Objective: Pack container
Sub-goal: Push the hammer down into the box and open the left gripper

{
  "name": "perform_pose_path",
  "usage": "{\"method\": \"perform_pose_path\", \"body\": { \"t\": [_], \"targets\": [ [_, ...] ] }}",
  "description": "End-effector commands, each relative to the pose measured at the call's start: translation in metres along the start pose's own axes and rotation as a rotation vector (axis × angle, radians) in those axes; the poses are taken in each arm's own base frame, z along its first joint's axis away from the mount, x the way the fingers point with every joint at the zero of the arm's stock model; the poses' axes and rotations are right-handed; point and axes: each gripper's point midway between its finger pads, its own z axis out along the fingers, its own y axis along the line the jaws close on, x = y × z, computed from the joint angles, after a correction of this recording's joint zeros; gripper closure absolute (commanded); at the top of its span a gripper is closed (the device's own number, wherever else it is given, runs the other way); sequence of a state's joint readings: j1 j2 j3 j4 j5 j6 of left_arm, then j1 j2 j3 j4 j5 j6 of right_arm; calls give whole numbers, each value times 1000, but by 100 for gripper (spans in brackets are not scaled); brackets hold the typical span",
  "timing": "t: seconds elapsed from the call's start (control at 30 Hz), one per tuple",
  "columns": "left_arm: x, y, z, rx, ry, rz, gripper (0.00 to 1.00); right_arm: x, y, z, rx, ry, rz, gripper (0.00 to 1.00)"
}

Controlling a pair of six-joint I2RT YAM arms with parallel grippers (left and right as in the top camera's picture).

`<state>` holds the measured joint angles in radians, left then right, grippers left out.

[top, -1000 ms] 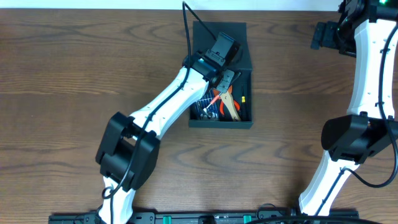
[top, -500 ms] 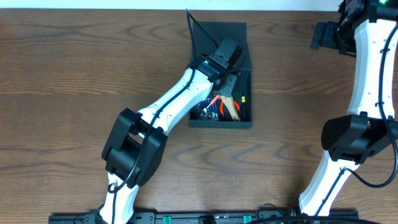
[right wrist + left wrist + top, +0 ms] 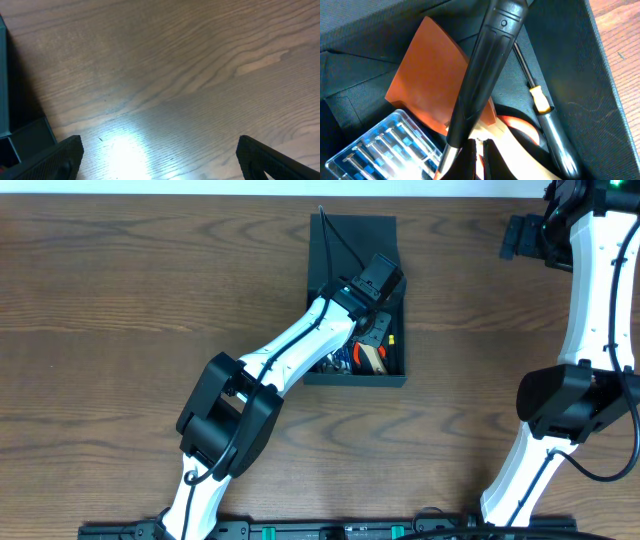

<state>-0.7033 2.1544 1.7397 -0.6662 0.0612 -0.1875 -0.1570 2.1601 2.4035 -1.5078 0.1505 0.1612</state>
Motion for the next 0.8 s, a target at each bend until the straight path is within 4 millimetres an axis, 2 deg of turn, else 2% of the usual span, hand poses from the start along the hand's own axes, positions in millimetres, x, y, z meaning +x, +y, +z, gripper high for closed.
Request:
{"method": "perform_pose_path", "body": {
  "t": [0.0, 0.27, 0.77],
  "targets": [
    [-2, 0, 1, 2, -2, -14, 94, -3, -1, -8, 2, -24, 17, 1],
    [-9, -1, -7, 8, -27, -22, 94, -3, -1, -8, 2, -24, 17, 1],
    [-48, -2, -37, 39, -141, -93, 94, -3, -1, -8, 2, -24, 17, 1]
  ]
}}
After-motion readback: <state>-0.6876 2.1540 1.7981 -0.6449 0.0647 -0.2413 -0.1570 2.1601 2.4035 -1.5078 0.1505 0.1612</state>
